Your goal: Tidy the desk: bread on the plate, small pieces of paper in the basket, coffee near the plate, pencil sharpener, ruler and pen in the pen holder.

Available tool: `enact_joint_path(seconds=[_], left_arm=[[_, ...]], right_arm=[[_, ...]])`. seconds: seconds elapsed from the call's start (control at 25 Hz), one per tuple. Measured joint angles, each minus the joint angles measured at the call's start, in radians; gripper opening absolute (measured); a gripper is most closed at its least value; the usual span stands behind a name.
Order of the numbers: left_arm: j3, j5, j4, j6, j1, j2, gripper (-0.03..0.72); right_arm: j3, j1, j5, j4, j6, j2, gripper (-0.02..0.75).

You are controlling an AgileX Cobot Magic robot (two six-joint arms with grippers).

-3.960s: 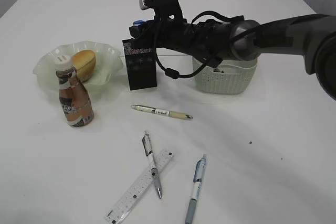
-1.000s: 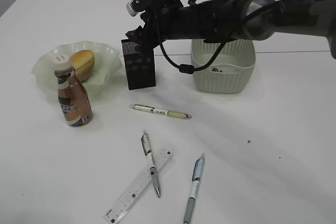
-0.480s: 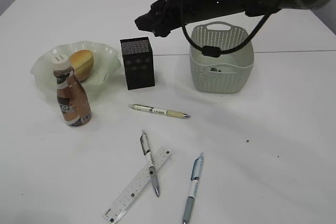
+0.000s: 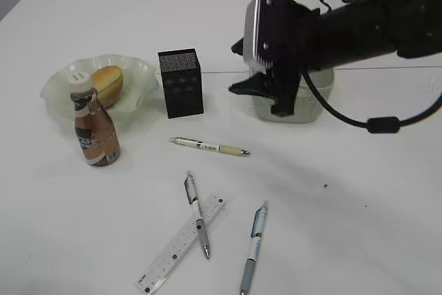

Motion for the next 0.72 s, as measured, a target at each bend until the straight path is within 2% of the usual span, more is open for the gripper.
enact_joint_path(seconds=[0.12, 0.24, 0.32, 0.4, 0.52, 0.72], left_arm=[[0.0, 0.0, -0.006, 0.0, 0.0, 0.0, 0.403], [0.0, 0.0, -0.009, 0.003, 0.0, 0.0, 0.403], [0.0, 0.0, -0.009, 0.005, 0.0, 0.0, 0.403], [0.0, 0.0, -0.009, 0.005, 0.0, 0.0, 0.402], [0.0, -0.005, -0.009, 0.006, 0.0, 0.0, 0.402], [0.0, -0.025, -0.011, 0.022, 0.0, 0.0, 0.402]], right_arm=[[0.104, 0.0, 0.139, 0.0, -0.201, -0.017, 0.478], [0.159, 0.0, 0.358, 0.0, -0.401, -0.018, 0.478], [0.164, 0.0, 0.479, 0.0, -0.46, -0.018, 0.478], [0.164, -0.001, 0.536, 0.004, -0.477, -0.019, 0.478], [0.162, -0.001, 0.54, 0.006, -0.482, -0.019, 0.478], [0.169, 0.008, 0.587, 0.008, -0.357, -0.02, 0.478]])
